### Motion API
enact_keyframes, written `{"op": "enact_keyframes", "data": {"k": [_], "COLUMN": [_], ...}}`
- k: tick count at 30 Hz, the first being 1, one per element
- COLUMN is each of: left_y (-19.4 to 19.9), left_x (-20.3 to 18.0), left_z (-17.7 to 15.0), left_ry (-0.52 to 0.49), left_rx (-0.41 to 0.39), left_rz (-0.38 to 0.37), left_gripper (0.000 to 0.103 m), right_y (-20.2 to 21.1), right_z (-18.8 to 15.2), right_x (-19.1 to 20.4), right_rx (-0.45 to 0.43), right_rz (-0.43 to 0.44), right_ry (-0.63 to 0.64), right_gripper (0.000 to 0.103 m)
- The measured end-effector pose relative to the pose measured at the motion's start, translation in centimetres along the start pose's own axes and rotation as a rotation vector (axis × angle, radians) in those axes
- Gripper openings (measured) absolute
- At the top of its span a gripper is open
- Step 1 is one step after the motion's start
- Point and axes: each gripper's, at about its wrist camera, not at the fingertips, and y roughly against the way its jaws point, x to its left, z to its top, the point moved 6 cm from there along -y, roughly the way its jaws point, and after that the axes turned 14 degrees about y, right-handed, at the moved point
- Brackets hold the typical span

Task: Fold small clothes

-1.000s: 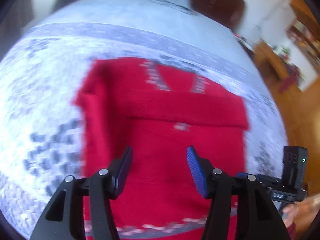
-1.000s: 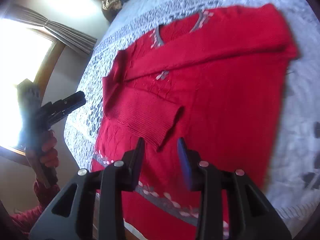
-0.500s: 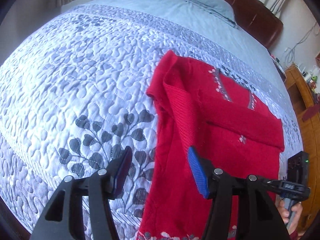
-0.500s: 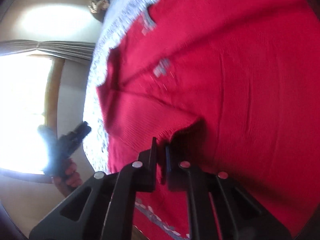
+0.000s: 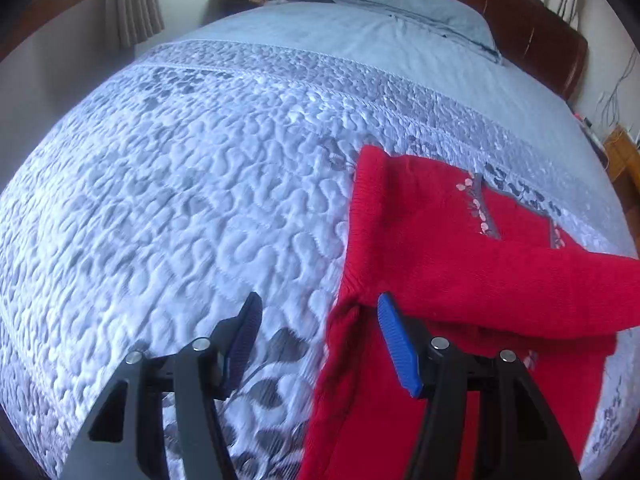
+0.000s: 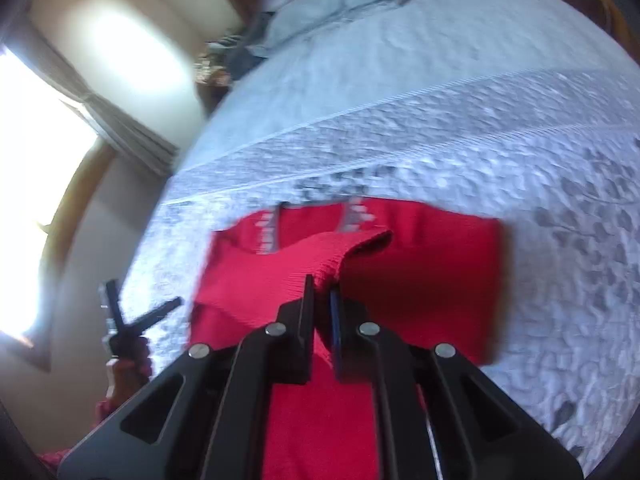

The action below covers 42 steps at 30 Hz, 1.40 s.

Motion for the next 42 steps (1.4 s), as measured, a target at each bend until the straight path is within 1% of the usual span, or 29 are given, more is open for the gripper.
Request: {"op": "enact_keyframes", "data": {"k": [3,4,5,6,7,9,11,13,14,15,16,17,18,19,21,22,24,26,28,29,30,33,34,35,36,38,39,42], "left_y": [-2.1,-2.5,-2.9,-3.2,-3.3,-3.6,-4.1,-5.1,-5.9,-6.6,-7.4,-8.2,-8.7,-8.8,-8.9,-9.0,-9.1,-9.0,-8.8,-8.7,-8.7,-8.0,-7.5,-7.0,-6.4,-5.4,-4.9,-3.4], "left_x": [-1.5,-1.8,-2.3,-2.7,-3.1,-4.3,-5.3,-6.1,-6.3,-6.5,-6.5,-6.5,-6.4,-6.3,-5.8,-5.5,-4.9,-4.9,-5.0,-5.1,-5.1,-5.0,-5.0,-5.0,-5.0,-5.3,-5.5,-5.8], "left_z": [-0.1,-0.1,0.0,0.2,0.4,1.1,1.9,2.7,3.0,3.1,3.1,3.1,3.1,3.1,3.3,3.3,3.2,3.0,2.6,2.5,2.4,2.2,2.4,2.4,2.5,2.5,2.4,1.6], "left_ry": [-0.035,-0.048,-0.066,-0.087,-0.103,-0.147,-0.184,-0.197,-0.193,-0.190,-0.185,-0.178,-0.173,-0.167,-0.143,-0.124,-0.075,-0.071,-0.073,-0.075,-0.075,-0.066,-0.067,-0.073,-0.085,-0.108,-0.110,-0.103], "left_rx": [0.021,0.022,0.018,0.010,0.003,-0.018,-0.036,-0.031,-0.021,-0.009,0.011,0.027,0.031,0.030,0.023,0.016,-0.003,-0.037,-0.072,-0.081,-0.086,-0.077,-0.082,-0.097,-0.122,-0.155,-0.160,-0.144], "left_rz": [0.029,0.041,0.060,0.074,0.079,0.088,0.104,0.112,0.123,0.128,0.130,0.137,0.137,0.135,0.144,0.149,0.148,0.163,0.185,0.192,0.196,0.186,0.184,0.184,0.181,0.158,0.140,0.067], "left_gripper": [0.061,0.061,0.061,0.061,0.061,0.063,0.067,0.067,0.067,0.067,0.068,0.069,0.069,0.070,0.073,0.073,0.073,0.074,0.074,0.074,0.074,0.073,0.073,0.072,0.072,0.071,0.071,0.071], "right_y": [-3.4,-4.5,-5.8,-6.5,-6.9,-6.8,-6.6,-6.7,-7.1,-7.9,-8.3,-8.7,-8.9,-8.6,-7.4,-6.5,-5.3,-5.2,-6.8,-7.6,-8.2,-7.7,-7.6,-7.2,-6.7,-5.5,-4.5,-3.6], "right_z": [-2.8,-3.8,-5.0,-5.6,-6.1,-6.3,-6.0,-5.4,-5.3,-5.0,-4.9,-4.5,-4.1,-3.8,-2.7,-2.0,-1.6,-2.2,-4.5,-5.2,-6.1,-6.0,-5.9,-5.8,-5.7,-5.3,-4.9,-4.5], "right_x": [-3.2,-4.2,-5.0,-5.2,-5.4,-5.7,-6.3,-7.0,-7.4,-7.5,-7.5,-7.4,-7.4,-7.1,-6.4,-5.8,-5.5,-6.4,-8.5,-9.0,-9.5,-9.8,-9.7,-9.4,-9.0,-8.6,-7.8,-5.5], "right_rx": [0.093,0.129,0.165,0.181,0.184,0.160,0.134,0.126,0.137,0.151,0.163,0.175,0.175,0.158,0.099,0.055,0.004,0.020,0.100,0.136,0.132,0.085,0.084,0.083,0.078,0.058,0.030,0.020], "right_rz": [-0.041,-0.067,-0.078,-0.079,-0.075,-0.048,-0.026,-0.007,0.011,0.022,0.023,0.011,0.000,0.001,0.010,0.012,0.004,-0.036,-0.046,-0.047,-0.015,0.032,0.027,0.000,-0.032,-0.109,-0.136,-0.116], "right_ry": [-0.052,-0.064,-0.077,-0.088,-0.099,-0.115,-0.147,-0.185,-0.204,-0.207,-0.203,-0.188,-0.171,-0.153,-0.104,-0.071,-0.036,-0.043,-0.115,-0.140,-0.178,-0.228,-0.221,-0.196,-0.170,-0.126,-0.096,-0.045], "right_gripper": [0.007,0.007,0.010,0.011,0.012,0.028,0.033,0.033,0.033,0.029,0.024,0.007,0.003,0.003,0.003,0.003,0.003,0.002,0.002,0.002,0.002,0.003,0.003,0.004,0.009,0.010,0.010,0.010]}}
